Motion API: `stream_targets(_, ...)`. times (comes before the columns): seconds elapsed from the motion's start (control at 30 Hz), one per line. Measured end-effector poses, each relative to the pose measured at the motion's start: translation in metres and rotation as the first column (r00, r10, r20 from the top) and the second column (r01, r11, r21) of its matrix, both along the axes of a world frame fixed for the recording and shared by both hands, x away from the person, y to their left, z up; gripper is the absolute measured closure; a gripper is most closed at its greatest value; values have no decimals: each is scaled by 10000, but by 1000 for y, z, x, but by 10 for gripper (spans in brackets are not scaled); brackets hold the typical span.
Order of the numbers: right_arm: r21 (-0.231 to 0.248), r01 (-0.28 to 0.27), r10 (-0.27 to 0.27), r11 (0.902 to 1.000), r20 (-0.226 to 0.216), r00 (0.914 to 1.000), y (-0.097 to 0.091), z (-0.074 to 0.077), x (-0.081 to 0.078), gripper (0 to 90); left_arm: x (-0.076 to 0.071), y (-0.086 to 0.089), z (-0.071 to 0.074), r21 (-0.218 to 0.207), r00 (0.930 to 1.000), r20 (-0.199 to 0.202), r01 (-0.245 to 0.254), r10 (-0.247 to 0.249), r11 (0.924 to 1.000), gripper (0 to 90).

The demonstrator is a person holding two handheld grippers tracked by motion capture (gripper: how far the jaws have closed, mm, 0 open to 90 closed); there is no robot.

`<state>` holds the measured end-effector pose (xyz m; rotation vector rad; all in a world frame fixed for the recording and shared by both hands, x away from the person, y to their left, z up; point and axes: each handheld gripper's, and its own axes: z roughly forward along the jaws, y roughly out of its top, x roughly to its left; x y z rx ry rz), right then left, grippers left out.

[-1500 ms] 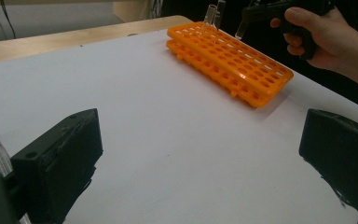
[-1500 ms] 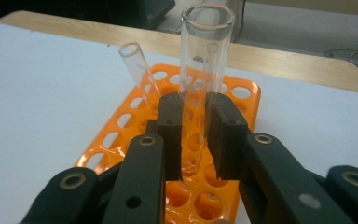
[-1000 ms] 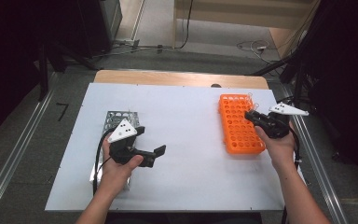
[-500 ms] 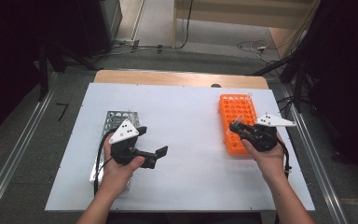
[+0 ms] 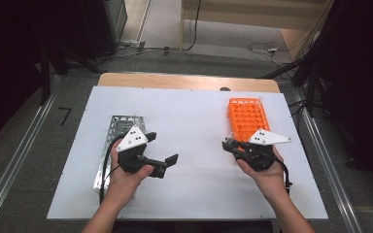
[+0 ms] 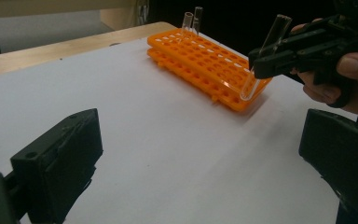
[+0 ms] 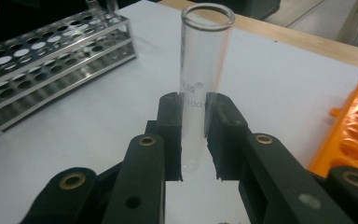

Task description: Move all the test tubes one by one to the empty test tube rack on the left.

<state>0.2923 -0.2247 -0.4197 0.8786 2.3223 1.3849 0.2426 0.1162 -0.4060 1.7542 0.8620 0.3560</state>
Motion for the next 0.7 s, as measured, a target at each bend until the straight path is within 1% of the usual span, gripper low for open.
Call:
stream_targets(0.17,-138,-456,456,9989,-16,9990,13,-1,-10,739,-2,-4,2,-68,9997,39,227,-226,9997,0)
stream_targets(0.33,-189,-766,766,9969,-1,9971,25,0,-18,739,-5,-7,6,-303,9988,-12,484,-485,9984,10)
stream_targets(0.4,-205,-933,933,9954,-7,9956,29,0,-21,739,-5,-9,6,-365,9984,-58,565,-568,9977,29)
stream_targets(0.43,-240,-998,999,9947,20,9950,32,-1,-22,739,-6,-11,7,-313,9983,-57,578,-580,9978,39)
stream_targets(0.5,-243,-1110,1109,9935,-57,9938,36,-2,-25,739,-6,-14,8,-295,9982,-80,584,-586,9979,62)
stream_targets(0.53,-297,-1171,1170,9927,-43,9931,38,-3,-26,739,-7,-15,8,-249,9984,-119,550,-553,9982,81)
stream_targets(0.63,-389,-1297,1295,9908,-65,9916,46,-4,-29,738,-6,-19,8,-328,9976,-345,586,-598,9977,142)
stream_targets(0.7,-471,-1358,1359,9896,-9,9907,50,-5,-31,738,-7,-22,7,-193,9978,-387,523,-530,9984,189)
